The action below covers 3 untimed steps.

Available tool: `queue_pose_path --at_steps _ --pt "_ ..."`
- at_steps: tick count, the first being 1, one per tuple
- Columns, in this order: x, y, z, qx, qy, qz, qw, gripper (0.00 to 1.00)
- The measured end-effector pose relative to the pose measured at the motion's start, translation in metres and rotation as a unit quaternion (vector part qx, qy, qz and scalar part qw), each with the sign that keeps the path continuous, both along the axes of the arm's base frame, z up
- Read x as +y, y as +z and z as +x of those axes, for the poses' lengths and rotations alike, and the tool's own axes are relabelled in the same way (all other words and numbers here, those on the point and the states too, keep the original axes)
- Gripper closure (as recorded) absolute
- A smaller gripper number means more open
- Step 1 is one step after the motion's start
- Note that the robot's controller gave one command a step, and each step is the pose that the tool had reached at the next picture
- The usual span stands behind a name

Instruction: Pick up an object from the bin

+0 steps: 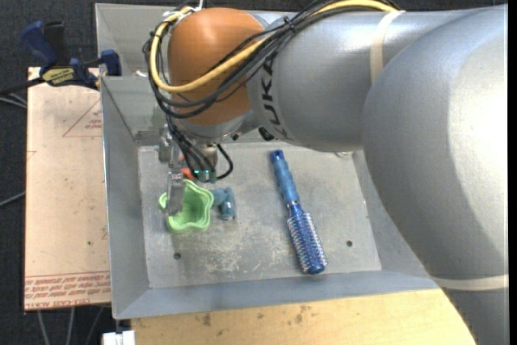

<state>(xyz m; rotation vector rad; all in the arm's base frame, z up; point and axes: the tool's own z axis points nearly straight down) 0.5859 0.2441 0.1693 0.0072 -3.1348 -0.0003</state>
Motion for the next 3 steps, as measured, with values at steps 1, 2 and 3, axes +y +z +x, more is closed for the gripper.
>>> queue_pose_path --at_steps 1,2,3 --pt "-0.055 -0.101 -0.014 -0.0013 0.155 0.0 0.9879 0.0" --pt "-0.102 -0.068 -0.03 -0.0038 0.149 0.001 0.9888 0.0" --pt "-0.101 -0.069 -0.01 -0.0052 0.133 0.002 0.9911 0.0"
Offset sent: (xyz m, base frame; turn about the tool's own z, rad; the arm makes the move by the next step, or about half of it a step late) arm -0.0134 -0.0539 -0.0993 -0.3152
